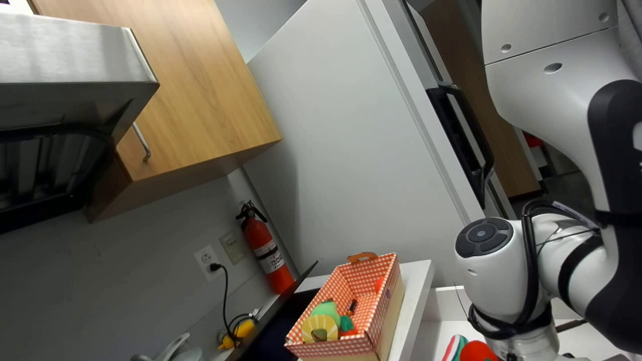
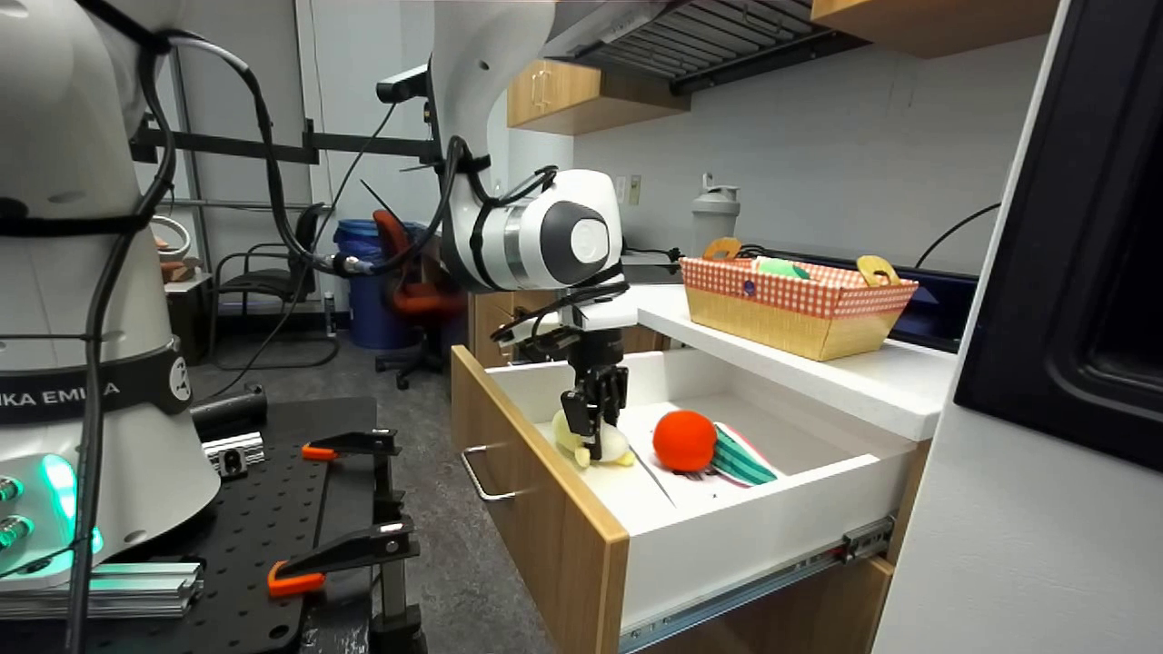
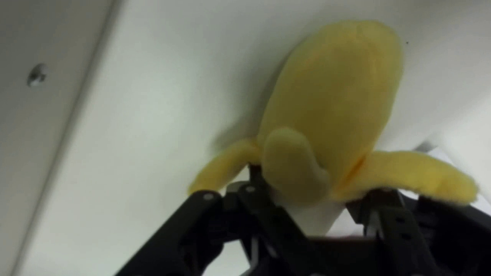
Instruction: Remove the banana and tomato plush toys from the open drawer and put them inside the basket
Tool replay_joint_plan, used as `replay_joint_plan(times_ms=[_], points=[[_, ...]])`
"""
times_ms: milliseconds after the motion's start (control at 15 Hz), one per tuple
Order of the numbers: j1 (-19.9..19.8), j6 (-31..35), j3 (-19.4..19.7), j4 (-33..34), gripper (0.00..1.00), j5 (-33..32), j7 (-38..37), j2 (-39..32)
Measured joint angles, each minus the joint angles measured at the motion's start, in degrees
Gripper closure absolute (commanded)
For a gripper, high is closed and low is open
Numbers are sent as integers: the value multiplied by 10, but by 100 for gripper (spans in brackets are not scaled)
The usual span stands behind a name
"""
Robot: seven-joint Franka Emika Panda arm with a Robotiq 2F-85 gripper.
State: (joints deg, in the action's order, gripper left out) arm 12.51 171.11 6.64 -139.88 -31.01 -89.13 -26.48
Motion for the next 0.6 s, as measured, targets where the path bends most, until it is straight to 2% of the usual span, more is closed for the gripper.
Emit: replay_joint_plan(times_ms=[200,333,400,600], points=[[10,0,2,5,98,0,0,0],[20,0,2,6,100,0,0,5],[27,-2,1,6,96,0,1,8],[53,-19,1,2,97,-2,1,33]])
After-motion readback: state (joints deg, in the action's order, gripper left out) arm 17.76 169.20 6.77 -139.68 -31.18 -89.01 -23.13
